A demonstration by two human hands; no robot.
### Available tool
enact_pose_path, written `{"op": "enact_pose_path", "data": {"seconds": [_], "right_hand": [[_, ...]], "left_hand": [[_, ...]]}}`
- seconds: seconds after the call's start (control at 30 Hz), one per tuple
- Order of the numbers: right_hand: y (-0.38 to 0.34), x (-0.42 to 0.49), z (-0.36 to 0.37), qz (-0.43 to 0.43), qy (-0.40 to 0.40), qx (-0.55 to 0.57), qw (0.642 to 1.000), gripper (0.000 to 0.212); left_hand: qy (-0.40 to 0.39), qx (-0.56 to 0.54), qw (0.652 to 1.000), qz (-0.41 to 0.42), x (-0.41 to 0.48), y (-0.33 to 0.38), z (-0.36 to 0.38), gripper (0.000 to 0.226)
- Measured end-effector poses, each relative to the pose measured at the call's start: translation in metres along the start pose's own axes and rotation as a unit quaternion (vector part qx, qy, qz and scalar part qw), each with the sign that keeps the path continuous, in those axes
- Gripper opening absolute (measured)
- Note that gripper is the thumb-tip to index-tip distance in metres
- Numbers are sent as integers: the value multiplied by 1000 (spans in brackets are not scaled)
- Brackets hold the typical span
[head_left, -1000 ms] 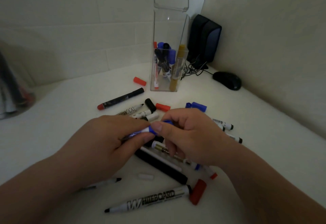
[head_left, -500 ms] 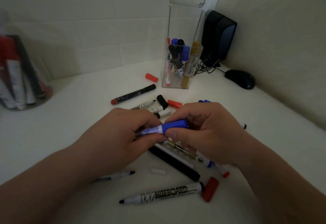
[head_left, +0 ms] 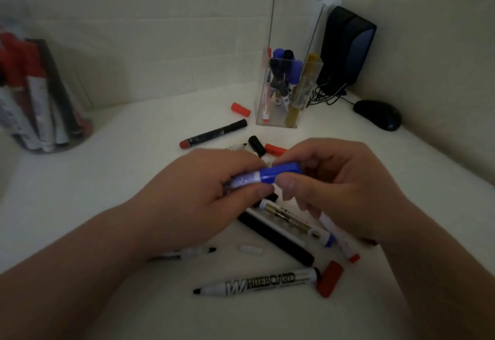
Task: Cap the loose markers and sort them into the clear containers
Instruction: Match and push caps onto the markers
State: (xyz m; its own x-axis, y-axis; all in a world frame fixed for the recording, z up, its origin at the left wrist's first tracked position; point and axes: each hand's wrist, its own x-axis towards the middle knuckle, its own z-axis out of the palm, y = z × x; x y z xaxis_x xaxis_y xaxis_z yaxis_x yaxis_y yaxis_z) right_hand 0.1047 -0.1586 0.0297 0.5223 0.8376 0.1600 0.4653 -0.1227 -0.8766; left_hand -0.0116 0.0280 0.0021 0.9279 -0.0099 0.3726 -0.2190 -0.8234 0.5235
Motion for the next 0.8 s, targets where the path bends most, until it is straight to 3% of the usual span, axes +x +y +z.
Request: {"op": "enact_pose_path", "data": {"seconds": [0.13, 0.23, 0.3, 0.57, 0.8], "right_hand": [[0, 0, -2, 2, 74, 33, 997, 26], [8, 3, 1, -7, 80, -78, 994, 19], [13, 4, 4, -5, 74, -118, 990, 18], [17, 3, 22, -31, 78, -27, 996, 34], [19, 4, 18, -53, 47, -124, 990, 20]], "left_hand": [[80, 2, 996, -44, -4, -12, -17, 14], [102, -13, 993, -62, -7, -19, -30, 10], [79, -9, 994, -73, -9, -21, -34, 13], [-30, 3, 998, -57, -6, -14, -23, 17], [-7, 30, 999, 15, -2, -15, -12, 24]]}}
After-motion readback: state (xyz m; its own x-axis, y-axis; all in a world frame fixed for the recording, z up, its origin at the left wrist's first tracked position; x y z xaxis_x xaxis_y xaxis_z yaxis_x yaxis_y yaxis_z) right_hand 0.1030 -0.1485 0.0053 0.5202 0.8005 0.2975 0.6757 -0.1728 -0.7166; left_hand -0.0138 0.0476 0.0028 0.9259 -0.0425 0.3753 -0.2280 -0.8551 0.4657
